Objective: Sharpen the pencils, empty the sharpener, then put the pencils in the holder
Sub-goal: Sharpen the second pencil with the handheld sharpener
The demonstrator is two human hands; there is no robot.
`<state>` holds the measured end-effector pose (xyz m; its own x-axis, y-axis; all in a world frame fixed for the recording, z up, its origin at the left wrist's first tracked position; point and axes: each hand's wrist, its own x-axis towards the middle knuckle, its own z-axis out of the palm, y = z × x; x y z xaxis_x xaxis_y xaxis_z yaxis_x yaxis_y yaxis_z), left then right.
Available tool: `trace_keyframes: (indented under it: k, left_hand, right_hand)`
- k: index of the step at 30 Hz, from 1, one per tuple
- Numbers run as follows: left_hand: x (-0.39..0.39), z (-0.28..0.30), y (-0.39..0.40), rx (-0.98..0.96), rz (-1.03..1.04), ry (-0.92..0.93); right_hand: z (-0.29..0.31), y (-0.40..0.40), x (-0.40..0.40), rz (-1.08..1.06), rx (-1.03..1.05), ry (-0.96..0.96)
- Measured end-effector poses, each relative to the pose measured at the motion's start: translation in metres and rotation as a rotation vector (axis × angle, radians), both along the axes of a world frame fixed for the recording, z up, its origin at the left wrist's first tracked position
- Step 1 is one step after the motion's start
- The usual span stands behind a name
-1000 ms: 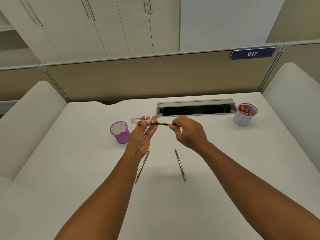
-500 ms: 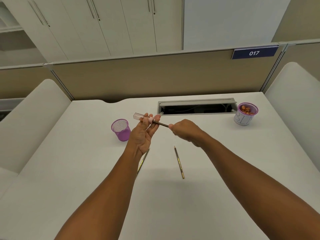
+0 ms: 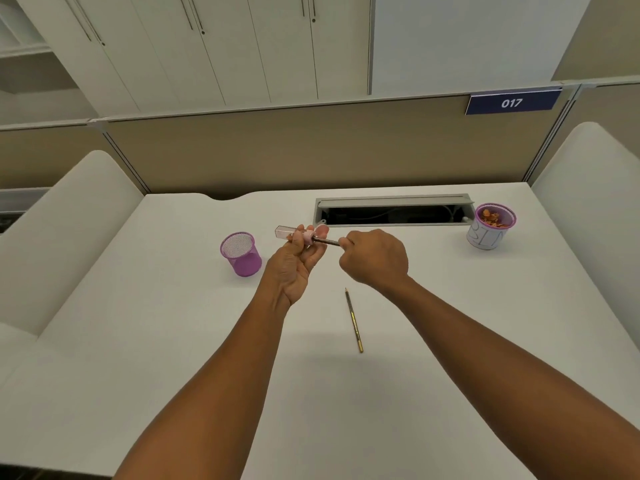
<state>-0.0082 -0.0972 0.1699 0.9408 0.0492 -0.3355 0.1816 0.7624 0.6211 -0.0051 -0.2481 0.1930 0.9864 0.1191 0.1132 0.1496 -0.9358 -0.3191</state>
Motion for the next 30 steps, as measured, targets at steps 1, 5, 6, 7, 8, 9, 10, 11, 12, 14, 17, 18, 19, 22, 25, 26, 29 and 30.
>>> trace_keyframes:
  k: [1, 5, 6, 7, 8, 9, 10, 11, 12, 14, 17, 18, 19, 22, 25, 26, 29, 30]
  left_hand:
    - [0.001, 0.003, 0.001, 0.003, -0.013, -0.011]
    - [0.0, 0.004, -0.003, 0.028, -0.029, -0.014]
    - [0.002, 0.005, -0.002, 0.046, -0.032, -0.016]
    - [0.005, 0.006, -0.001, 0.058, -0.028, -0.015]
    - [0.009, 0.006, 0.001, 0.067, -0.021, -0.018]
    - [0.012, 0.007, 0.002, 0.071, -0.013, -0.026]
    - [0.014, 0.009, 0.003, 0.071, -0.006, -0.031]
    - [0.015, 0.01, 0.003, 0.071, -0.007, -0.033]
    - [0.016, 0.011, 0.004, 0.076, -0.014, -0.037]
    - [0.017, 0.014, 0.004, 0.082, -0.039, -0.043]
    - [0.017, 0.016, 0.001, 0.041, -0.084, -0.037]
    - [0.017, 0.017, 0.0, 0.026, -0.103, -0.04]
    - [0.017, 0.018, 0.0, 0.017, -0.125, -0.044]
    - [0.019, 0.022, 0.001, 0.03, -0.169, -0.068]
    - [0.022, 0.025, 0.005, 0.021, -0.2, -0.093]
    - [0.022, 0.025, 0.006, 0.019, -0.212, -0.099]
    - [0.017, 0.024, 0.007, 0.021, -0.232, -0.1]
    - [0.016, 0.024, 0.006, 0.023, -0.225, -0.097]
  right_hand:
    - [0.005, 0.003, 0.004, -0.053, 0.153, 0.181]
    - [0.028, -0.004, 0.01, -0.207, 0.641, 0.76]
    - [0.029, -0.003, 0.008, -0.193, 0.629, 0.749]
    - [0.027, -0.001, 0.006, -0.162, 0.607, 0.681]
    - [0.025, 0.002, 0.003, -0.126, 0.567, 0.573]
    - [0.021, 0.004, 0.0, -0.079, 0.512, 0.448]
    - [0.015, 0.004, -0.003, -0.029, 0.443, 0.314]
    - [0.009, 0.003, -0.006, 0.0, 0.367, 0.18]
    - [0.005, 0.003, -0.008, 0.01, 0.301, 0.047]
    - [-0.002, 0.002, -0.012, 0.005, 0.191, -0.176]
    - [-0.002, 0.005, -0.016, -0.043, 0.083, -0.349]
    - [0.0, 0.007, -0.017, -0.075, 0.089, -0.353]
    - [0.003, 0.009, -0.018, -0.123, 0.096, -0.328]
    - [0.014, 0.018, -0.019, -0.228, 0.077, -0.113]
    - [0.031, 0.019, -0.011, -0.301, 0.401, 0.271]
    - [0.039, 0.016, -0.009, -0.344, 0.623, 0.436]
    - [0.054, 0.006, -0.01, -0.355, 0.845, 0.731]
    - [0.055, 0.006, -0.01, -0.342, 0.796, 0.719]
